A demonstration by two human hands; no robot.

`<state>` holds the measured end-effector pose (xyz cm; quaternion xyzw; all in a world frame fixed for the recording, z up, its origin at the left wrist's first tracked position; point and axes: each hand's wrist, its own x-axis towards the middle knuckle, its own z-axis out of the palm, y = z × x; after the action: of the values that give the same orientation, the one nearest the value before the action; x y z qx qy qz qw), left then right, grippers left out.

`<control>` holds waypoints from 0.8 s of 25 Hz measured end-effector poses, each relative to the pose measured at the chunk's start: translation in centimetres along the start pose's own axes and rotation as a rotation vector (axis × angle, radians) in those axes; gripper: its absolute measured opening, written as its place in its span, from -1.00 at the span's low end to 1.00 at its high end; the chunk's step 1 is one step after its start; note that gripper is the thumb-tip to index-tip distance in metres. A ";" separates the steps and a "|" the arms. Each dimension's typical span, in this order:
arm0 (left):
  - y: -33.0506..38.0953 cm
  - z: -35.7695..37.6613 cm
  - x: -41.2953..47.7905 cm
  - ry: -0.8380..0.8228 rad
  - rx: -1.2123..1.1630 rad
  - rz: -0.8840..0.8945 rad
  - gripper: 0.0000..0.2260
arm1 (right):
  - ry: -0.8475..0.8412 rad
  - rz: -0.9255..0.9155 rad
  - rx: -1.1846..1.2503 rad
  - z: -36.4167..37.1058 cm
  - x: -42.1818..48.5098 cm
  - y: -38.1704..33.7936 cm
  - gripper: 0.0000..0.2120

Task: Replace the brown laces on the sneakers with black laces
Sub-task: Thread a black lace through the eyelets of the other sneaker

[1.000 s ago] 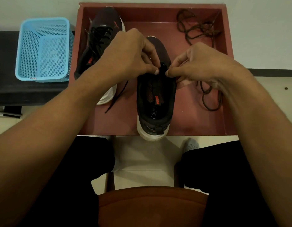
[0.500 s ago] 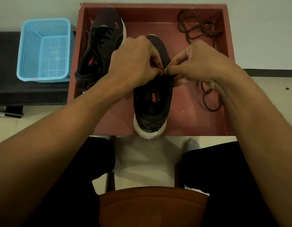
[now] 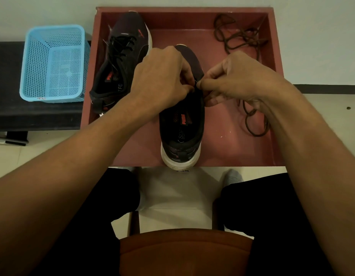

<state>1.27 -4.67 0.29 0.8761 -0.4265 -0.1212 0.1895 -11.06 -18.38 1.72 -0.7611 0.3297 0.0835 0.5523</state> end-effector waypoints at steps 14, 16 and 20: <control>-0.7 -0.7 0.0 -0.051 -0.120 0.060 -0.78 | -0.019 -0.061 -0.205 -0.1 0.7 0.5 -0.93; -0.8 -1.0 0.0 -0.047 -0.072 0.073 -0.75 | 0.019 -0.045 -0.269 -0.5 0.8 0.5 -0.91; -1.0 -1.4 0.0 -0.045 -0.028 0.073 -0.72 | -0.090 0.090 -0.514 -1.4 0.8 1.1 -0.84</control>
<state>2.48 -3.81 1.09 0.8542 -0.4606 -0.1398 0.1967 -11.46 -20.12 0.99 -0.8564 0.3063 0.2230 0.3507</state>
